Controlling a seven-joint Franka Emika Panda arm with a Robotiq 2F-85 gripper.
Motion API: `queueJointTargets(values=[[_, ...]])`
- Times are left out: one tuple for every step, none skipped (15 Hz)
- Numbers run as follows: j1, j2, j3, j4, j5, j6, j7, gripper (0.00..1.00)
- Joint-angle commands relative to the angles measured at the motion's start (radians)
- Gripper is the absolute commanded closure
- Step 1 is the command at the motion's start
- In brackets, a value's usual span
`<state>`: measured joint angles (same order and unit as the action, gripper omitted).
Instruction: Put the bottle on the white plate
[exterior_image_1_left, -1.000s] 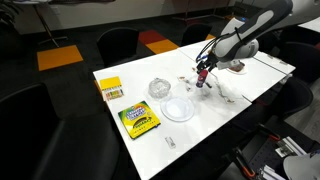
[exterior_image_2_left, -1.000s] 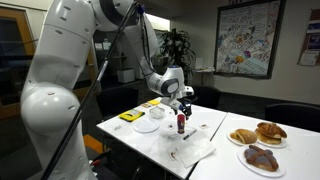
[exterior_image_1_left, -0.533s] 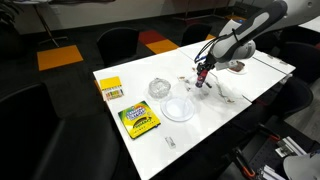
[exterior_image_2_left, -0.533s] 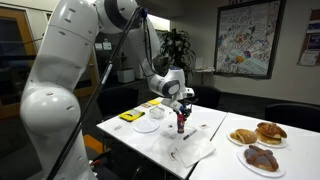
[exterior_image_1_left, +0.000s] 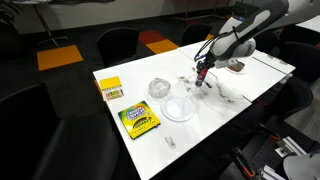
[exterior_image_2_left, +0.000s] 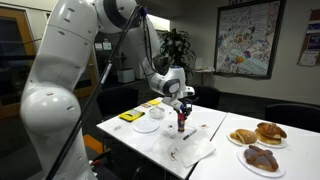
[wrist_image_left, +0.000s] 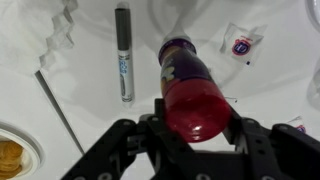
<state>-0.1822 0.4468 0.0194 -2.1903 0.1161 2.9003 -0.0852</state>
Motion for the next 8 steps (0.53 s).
queueJointTargets(values=[[0.034, -0.056, 0.026, -0.027, -0.004, -0.044, 0.001, 0.7], [0.045, -0.063, 0.039, -0.033, -0.004, -0.042, -0.003, 0.7], [0.069, -0.069, 0.045, -0.043, -0.013, -0.032, 0.002, 0.7], [0.082, -0.072, 0.06, -0.045, -0.013, -0.029, -0.003, 0.7], [0.102, -0.072, 0.071, -0.044, -0.016, -0.028, -0.003, 0.7], [0.114, -0.073, 0.088, -0.042, -0.012, -0.029, -0.008, 0.7], [0.13, -0.072, 0.104, -0.04, -0.011, -0.03, -0.012, 0.7], [0.143, -0.072, 0.119, -0.04, -0.011, -0.031, -0.015, 0.7]])
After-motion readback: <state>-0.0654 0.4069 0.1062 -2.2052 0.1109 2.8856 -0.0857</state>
